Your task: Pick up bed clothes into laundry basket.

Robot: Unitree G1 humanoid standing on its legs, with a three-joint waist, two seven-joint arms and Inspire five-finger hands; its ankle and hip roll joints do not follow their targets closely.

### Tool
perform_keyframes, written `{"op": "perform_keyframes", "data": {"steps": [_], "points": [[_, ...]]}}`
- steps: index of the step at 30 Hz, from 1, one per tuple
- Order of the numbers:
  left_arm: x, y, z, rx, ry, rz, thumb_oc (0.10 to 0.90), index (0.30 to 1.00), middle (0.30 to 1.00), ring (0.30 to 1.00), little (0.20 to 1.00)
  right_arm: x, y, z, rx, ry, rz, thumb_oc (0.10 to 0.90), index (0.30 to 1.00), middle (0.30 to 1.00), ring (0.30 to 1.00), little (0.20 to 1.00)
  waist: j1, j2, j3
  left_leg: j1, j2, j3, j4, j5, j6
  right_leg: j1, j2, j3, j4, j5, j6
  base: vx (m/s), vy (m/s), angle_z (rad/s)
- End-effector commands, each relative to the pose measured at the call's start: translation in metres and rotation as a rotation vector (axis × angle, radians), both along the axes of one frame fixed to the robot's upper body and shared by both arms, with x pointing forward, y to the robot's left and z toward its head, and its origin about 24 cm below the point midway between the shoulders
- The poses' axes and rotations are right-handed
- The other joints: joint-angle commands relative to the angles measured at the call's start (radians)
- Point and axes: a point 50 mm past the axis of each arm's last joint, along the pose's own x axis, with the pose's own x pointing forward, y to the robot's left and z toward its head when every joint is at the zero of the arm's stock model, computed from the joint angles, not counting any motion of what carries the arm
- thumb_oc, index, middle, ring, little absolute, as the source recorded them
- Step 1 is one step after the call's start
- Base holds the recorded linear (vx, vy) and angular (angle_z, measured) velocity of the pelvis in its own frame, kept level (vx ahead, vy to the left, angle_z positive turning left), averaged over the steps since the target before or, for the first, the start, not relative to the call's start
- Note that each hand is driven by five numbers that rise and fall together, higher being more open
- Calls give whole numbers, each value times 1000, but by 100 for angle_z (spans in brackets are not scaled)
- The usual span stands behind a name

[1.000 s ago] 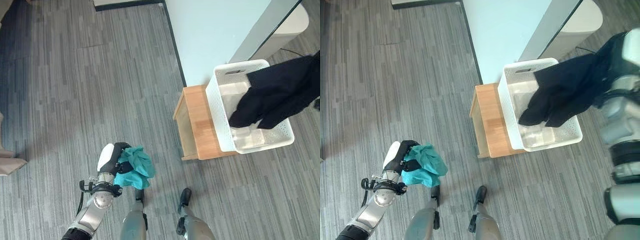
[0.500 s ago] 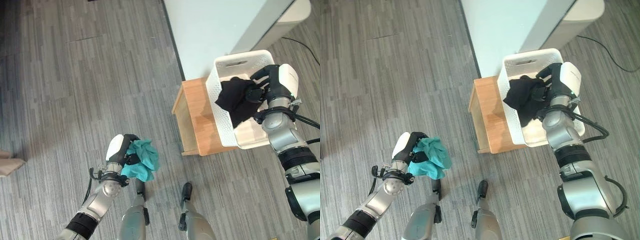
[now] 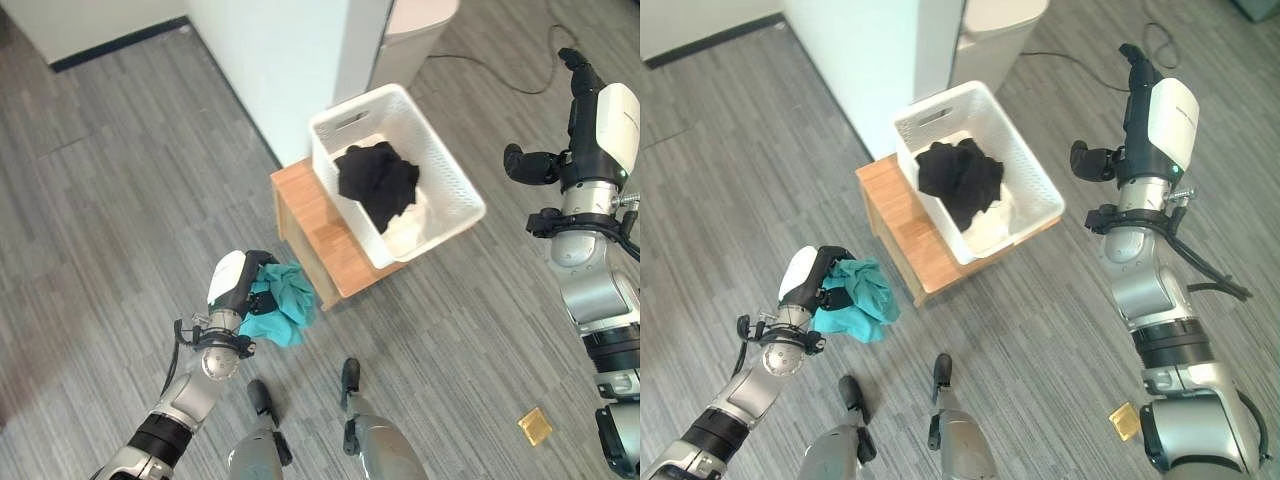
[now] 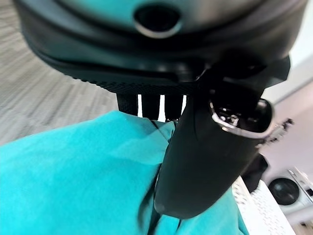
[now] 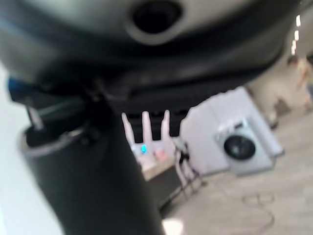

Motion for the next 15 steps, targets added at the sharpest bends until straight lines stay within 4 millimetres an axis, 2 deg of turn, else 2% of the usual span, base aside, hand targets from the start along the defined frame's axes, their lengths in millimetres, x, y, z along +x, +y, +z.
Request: {"op": "perform_keyframes", "data": {"steps": [1, 2, 3, 5, 7, 8, 9, 10, 11, 12, 13, 14, 15], "points": [[1, 25, 47, 150, -281, 114, 400, 300, 300, 300, 300, -31, -18, 17, -96, -144, -54, 800, 900, 900, 900, 900, -7, -57, -198, -56, -39, 4, -20, -29, 2, 274, -98, 37, 53, -77, 171, 1, 62, -53], [-1, 68, 73, 283, -364, 310, 400, 300, 300, 300, 300, -41, -33, -20, -24, -37, -104, 800, 900, 900, 900, 900, -16, -41, -216, -43, -38, 20, -21, -43, 2, 306, -87, 29, 14, -107, 168, 11, 69, -56], [-6, 83, 80, 329, -385, 372, 400, 300, 300, 300, 300, -48, -41, -37, 24, 4, -137, 800, 900, 900, 900, 900, -19, -39, -225, -29, -37, 29, -19, -47, 0, 315, -81, 33, -2, -117, 164, 13, 61, -62], [-15, 106, 90, 400, -412, 485, 400, 300, 300, 300, 300, -66, -57, -88, 158, 157, -212, 800, 900, 900, 900, 900, -38, -24, -238, -5, -33, 47, -18, -44, -2, 329, -57, 63, -48, -150, 147, -3, -9, -81], [-19, 118, 96, 422, -433, 550, 400, 300, 300, 300, 300, -91, -70, -151, 299, 367, -311, 800, 900, 900, 900, 900, -60, -6, -245, 16, -30, 58, -14, -37, -6, 348, -46, 89, -95, -158, 141, -55, -45, -80], [-17, 116, 99, 420, -456, 551, 400, 300, 300, 300, 300, -107, -72, -191, 367, 519, -361, 800, 900, 900, 900, 900, -74, 3, -245, 21, -22, 66, 5, -31, -13, 357, -39, 105, -114, -159, 136, -49, -55, -79], [-17, 116, 98, 425, -453, 550, 400, 300, 300, 300, 300, -107, -71, -193, 370, 523, -361, 800, 900, 900, 900, 900, -72, 1, -246, 22, -18, 68, 10, -33, -15, 362, -36, 107, -118, -158, 133, -97, -62, -77], [-12, 113, 103, 426, -471, 543, 400, 300, 300, 300, 300, -113, -68, -218, 401, 634, -365, 800, 900, 900, 900, 900, -80, 4, -233, -1, 5, 58, 97, -33, -26, 375, -31, 129, -138, -165, 123, -194, -93, -47], [-4, 110, 108, 414, -494, 552, 400, 300, 300, 300, 300, -116, -61, -242, 442, 733, -358, 800, 900, 900, 900, 900, -82, 1, -211, -46, 40, 48, 192, -8, -36, 369, -28, 144, -134, -156, 103, -259, -89, -49], [4, 108, 113, 395, -505, 559, 400, 300, 300, 300, 300, -113, -57, -251, 469, 766, -345, 800, 900, 900, 900, 900, -76, 5, -195, -82, 63, -20, 267, 14, -63, 360, -20, 171, -130, -155, 88, -194, -71, -46], [6, 108, 114, 394, -510, 559, 400, 300, 300, 300, 300, -111, -57, -251, 472, 761, -345, 800, 900, 900, 900, 900, -77, 7, -192, -92, 72, -27, 280, 11, -67, 358, -14, 169, -129, -156, 85, -166, -2, -86], [12, 104, 120, 376, -531, 557, 400, 300, 300, 300, 300, -110, -52, -260, 496, 798, -336, 800, 900, 900, 900, 900, -69, 14, -181, -112, 54, -128, 290, 9, -72, 345, -12, 188, -132, -145, 81, -126, 48, -97], [21, 93, 131, 332, -575, 527, 400, 300, 300, 300, 300, -118, -45, -285, 517, 909, -359, 800, 900, 900, 900, 900, -48, 23, -174, -112, -19, -342, 228, -65, -62, 340, -22, 224, -139, -138, 91, -118, 85, -107]]}}
